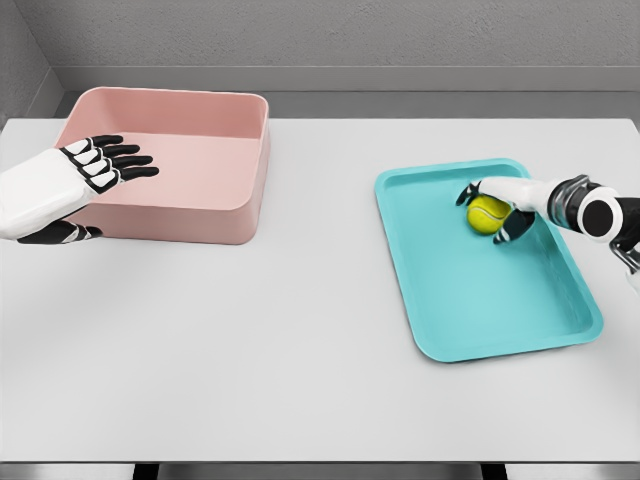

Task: Put the tennis from the blue tray into the pink basket with both arms

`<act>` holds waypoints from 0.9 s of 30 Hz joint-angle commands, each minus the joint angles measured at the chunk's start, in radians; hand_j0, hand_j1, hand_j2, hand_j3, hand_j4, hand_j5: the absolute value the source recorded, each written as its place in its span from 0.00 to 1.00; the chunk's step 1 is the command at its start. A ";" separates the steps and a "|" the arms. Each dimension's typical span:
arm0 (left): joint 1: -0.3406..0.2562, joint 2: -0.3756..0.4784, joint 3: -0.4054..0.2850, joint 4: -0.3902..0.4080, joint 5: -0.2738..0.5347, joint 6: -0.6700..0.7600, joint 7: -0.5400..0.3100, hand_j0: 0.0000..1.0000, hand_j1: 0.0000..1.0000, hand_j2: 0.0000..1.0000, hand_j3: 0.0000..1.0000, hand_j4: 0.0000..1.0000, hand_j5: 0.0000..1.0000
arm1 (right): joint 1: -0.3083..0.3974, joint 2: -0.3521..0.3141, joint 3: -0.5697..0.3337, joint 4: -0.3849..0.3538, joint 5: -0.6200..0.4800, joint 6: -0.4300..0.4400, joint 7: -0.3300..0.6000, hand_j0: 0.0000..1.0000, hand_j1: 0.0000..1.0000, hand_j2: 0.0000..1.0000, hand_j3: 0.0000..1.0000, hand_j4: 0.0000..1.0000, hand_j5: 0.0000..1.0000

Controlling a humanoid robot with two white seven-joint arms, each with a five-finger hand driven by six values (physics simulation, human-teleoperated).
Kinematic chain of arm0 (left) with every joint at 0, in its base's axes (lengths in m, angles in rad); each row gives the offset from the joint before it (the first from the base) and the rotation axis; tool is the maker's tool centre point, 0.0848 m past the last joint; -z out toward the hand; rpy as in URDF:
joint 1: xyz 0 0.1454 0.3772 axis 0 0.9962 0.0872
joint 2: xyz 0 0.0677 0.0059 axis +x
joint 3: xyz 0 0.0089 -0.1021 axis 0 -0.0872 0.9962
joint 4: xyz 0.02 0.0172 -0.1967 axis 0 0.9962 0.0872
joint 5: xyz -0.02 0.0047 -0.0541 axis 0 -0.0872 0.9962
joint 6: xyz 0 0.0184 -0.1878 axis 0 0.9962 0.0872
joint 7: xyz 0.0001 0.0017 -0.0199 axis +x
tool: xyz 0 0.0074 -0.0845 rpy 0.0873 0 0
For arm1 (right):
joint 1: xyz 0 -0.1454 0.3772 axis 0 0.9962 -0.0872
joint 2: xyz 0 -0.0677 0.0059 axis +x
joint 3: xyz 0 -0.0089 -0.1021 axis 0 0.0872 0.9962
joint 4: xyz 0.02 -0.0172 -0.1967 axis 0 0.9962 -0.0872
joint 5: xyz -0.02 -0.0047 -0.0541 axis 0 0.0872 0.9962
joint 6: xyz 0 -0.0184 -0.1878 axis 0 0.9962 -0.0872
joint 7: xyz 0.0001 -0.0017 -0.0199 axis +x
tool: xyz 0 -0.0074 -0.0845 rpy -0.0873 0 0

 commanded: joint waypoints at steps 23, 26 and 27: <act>-0.003 0.007 0.002 0.005 0.007 0.000 0.002 1.00 1.00 1.00 1.00 1.00 1.00 | -0.051 -0.005 -0.003 -0.273 0.001 -0.007 0.044 0.50 0.50 0.50 0.50 0.50 0.50; -0.003 0.007 0.002 0.005 0.007 0.000 0.001 1.00 1.00 1.00 1.00 1.00 1.00 | -0.049 0.012 0.025 -0.302 0.001 -0.039 0.044 0.50 0.50 0.50 0.50 0.50 0.50; -0.003 0.007 0.002 0.005 0.007 0.000 0.001 1.00 1.00 1.00 1.00 1.00 1.00 | -0.049 0.014 0.026 -0.302 0.001 -0.053 0.044 0.50 0.50 0.50 0.50 0.50 0.50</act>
